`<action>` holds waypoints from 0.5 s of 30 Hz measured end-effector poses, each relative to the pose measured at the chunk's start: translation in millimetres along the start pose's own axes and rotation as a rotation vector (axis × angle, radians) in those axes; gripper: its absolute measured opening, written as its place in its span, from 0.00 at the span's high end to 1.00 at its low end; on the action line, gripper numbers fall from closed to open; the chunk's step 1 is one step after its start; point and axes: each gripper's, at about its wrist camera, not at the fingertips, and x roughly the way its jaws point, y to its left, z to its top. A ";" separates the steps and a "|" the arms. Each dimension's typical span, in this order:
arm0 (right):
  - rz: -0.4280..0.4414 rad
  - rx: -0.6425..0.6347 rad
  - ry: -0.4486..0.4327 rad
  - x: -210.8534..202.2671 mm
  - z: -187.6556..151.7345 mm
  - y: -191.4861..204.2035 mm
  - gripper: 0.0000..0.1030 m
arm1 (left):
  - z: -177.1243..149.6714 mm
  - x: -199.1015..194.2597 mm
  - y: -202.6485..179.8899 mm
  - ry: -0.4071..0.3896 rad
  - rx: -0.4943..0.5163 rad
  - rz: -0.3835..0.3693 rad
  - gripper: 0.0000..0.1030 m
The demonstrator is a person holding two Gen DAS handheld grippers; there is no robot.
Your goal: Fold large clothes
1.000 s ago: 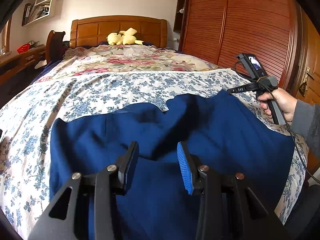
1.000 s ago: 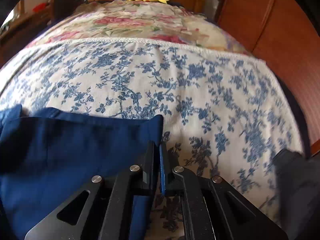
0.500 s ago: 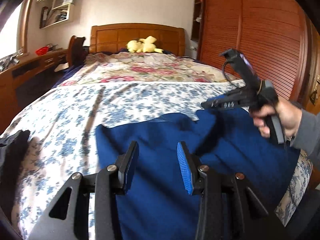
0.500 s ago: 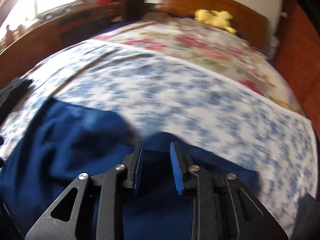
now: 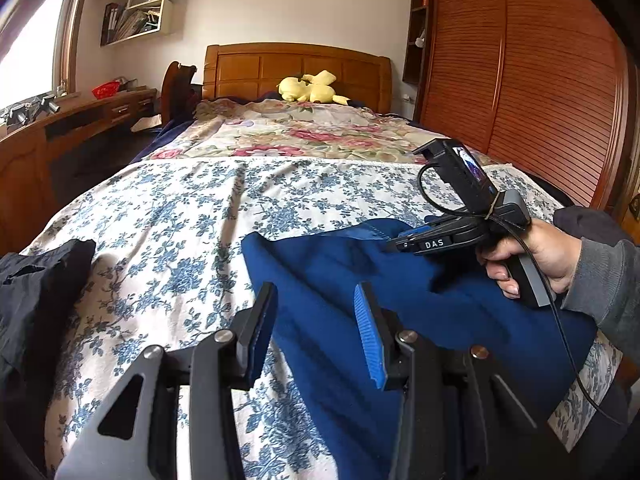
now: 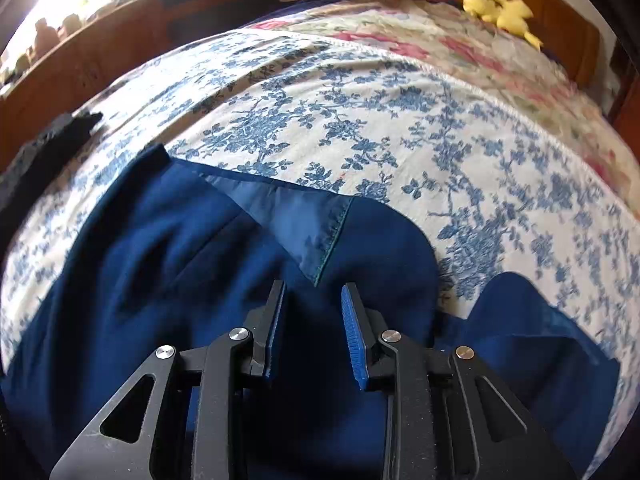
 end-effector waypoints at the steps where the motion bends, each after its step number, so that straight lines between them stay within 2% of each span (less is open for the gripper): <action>1: 0.004 0.005 0.001 0.1 0.6 -0.3 0.74 | -0.5 -0.6 1.4 0.000 -0.001 0.002 0.63; 7: 0.005 -0.014 0.022 0.6 -2.8 9.9 0.74 | -0.7 -4.2 3.1 0.000 -0.006 0.008 0.63; 8: 0.002 -0.024 0.022 -0.2 -3.4 11.7 0.76 | -1.1 -4.3 3.5 0.001 -0.006 0.007 0.63; 9: -0.006 -0.038 0.025 -0.9 -3.9 13.3 0.85 | -1.5 -4.6 3.1 0.001 -0.006 0.007 0.63; 11: -0.031 -0.061 0.013 -4.2 -2.3 13.7 0.96 | -2.3 -4.7 3.6 0.002 -0.004 0.008 0.63; 12: -0.038 -0.064 -0.010 -8.8 0.1 13.3 0.99 | -2.8 -4.7 3.8 0.003 -0.002 0.009 0.63; 15: -0.088 -0.083 -0.100 -23.4 13.8 17.0 0.99 | -4.0 -4.4 4.7 0.006 0.000 0.013 0.63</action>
